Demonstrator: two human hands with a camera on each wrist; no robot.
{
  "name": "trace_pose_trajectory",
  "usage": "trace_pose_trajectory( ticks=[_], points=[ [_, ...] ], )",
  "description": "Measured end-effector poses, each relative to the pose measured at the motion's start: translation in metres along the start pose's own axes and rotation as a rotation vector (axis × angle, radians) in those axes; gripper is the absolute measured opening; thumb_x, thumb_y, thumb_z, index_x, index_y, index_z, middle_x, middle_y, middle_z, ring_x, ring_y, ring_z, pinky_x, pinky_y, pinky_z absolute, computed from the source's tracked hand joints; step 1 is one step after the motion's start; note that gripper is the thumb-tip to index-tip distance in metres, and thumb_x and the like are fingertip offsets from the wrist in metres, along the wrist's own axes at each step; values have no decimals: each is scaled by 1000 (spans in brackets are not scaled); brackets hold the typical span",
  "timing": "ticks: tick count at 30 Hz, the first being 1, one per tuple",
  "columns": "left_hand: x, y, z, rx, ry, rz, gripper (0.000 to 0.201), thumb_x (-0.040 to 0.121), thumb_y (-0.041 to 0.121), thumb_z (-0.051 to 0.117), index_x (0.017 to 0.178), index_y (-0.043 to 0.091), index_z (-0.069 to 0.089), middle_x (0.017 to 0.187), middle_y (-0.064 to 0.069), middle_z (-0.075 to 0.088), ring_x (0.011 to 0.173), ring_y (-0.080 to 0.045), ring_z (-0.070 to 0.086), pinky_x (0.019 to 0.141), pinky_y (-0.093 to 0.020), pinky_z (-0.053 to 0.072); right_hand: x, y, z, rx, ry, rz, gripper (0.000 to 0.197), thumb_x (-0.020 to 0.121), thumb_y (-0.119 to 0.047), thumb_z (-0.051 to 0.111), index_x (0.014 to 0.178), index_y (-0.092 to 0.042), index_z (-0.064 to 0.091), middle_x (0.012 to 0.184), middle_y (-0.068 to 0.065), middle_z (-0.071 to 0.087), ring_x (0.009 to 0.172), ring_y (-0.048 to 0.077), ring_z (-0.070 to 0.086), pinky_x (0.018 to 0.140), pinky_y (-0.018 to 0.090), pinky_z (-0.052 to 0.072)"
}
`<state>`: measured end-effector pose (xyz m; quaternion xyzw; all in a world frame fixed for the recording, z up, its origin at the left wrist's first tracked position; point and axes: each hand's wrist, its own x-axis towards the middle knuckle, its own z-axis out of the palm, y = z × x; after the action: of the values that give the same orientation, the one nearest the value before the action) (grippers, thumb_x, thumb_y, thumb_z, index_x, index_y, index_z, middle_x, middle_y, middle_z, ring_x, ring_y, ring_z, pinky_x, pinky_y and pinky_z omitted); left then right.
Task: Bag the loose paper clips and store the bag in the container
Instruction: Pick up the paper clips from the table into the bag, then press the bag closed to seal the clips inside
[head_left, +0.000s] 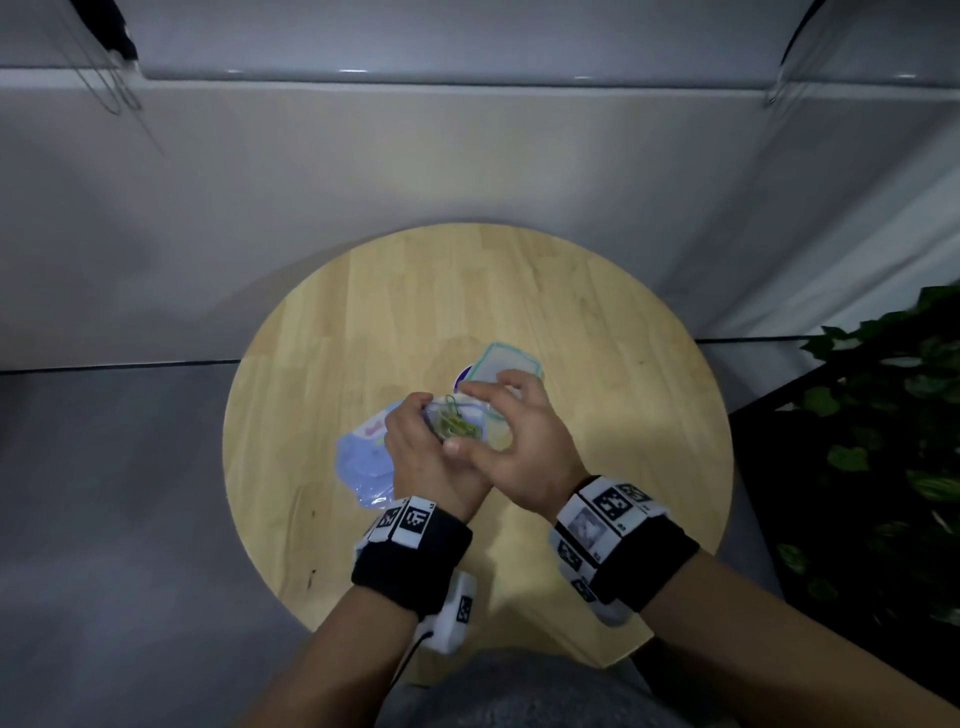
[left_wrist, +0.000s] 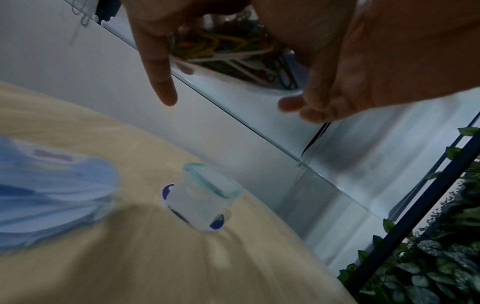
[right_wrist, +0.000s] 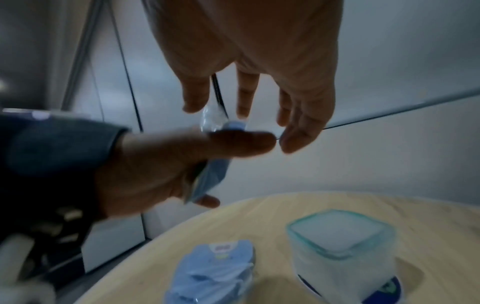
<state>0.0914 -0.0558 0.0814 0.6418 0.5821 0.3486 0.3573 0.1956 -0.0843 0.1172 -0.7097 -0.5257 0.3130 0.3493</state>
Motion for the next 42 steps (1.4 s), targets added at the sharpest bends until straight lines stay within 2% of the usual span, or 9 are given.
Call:
trace_pose_trajectory(
  ticks=[5, 11, 13, 17, 21, 26, 29, 38, 42],
  points=[
    [-4, 20, 7, -64, -17, 4, 84, 51, 31, 75, 123, 12, 35, 112, 5, 30, 104, -19, 44, 74, -25, 39, 0, 5, -14, 199, 79, 81, 54, 75, -7, 71, 122, -31, 59, 108, 1, 61, 87, 5, 60, 84, 19, 52],
    [3, 27, -4, -417, -228, -75, 83, 43, 36, 85, 114, 25, 43, 113, 0, 56, 93, -10, 63, 78, -28, 54, 0, -7, -49, 372, 61, 21, 40, 75, 2, 69, 94, -31, 56, 84, 15, 67, 69, 16, 64, 62, 28, 53],
    [11, 31, -13, -485, -308, -121, 78, 43, 31, 87, 112, 21, 50, 101, 2, 66, 85, -5, 65, 75, -24, 54, 3, -10, -64, 343, 39, -37, 40, 75, 1, 71, 90, -31, 54, 85, 20, 66, 68, 15, 61, 65, 26, 52],
    [30, 38, -28, -625, -577, -221, 60, 54, 2, 82, 108, 2, 57, 92, -11, 71, 85, -26, 65, 72, -38, 57, 2, -13, -88, 335, -14, -97, 34, 76, 6, 68, 88, -23, 56, 79, 10, 64, 72, 12, 61, 69, 25, 52],
    [29, 50, -34, -484, -892, -233, 35, 72, 4, 76, 103, 15, 65, 85, -3, 73, 76, -18, 69, 61, -27, 55, 0, -17, -94, 351, -66, -120, 28, 77, 11, 65, 85, -16, 63, 81, 1, 65, 75, 8, 61, 74, 23, 51],
    [24, 58, -31, -572, -861, -218, 24, 77, 3, 71, 99, 10, 68, 89, -9, 72, 77, -19, 68, 65, -28, 55, 0, -15, -95, 355, -32, -91, 34, 81, 7, 64, 95, -24, 67, 85, -7, 66, 80, 0, 62, 78, 15, 50],
    [21, 59, -30, -562, -889, -262, 27, 71, 24, 75, 97, 20, 68, 88, -3, 72, 77, -16, 68, 67, -29, 56, -1, -13, -93, 385, 68, -86, 40, 81, 6, 63, 91, -32, 67, 80, -3, 62, 76, 7, 60, 77, 18, 51],
    [33, 67, -37, -400, -764, -116, 15, 68, 21, 71, 81, 17, 66, 66, -3, 70, 56, -18, 65, 42, -21, 43, 0, -22, -84, 411, 137, -67, 32, 72, -1, 76, 85, -29, 68, 79, -4, 67, 65, 5, 60, 68, 23, 54],
    [34, 71, -43, -397, -761, -104, 20, 67, 23, 75, 85, 18, 67, 68, -5, 69, 57, -19, 63, 43, -21, 42, -1, -29, -84, 315, 92, -113, 34, 70, -5, 79, 90, -29, 68, 98, -3, 61, 84, 9, 64, 80, 22, 52]
  ],
)
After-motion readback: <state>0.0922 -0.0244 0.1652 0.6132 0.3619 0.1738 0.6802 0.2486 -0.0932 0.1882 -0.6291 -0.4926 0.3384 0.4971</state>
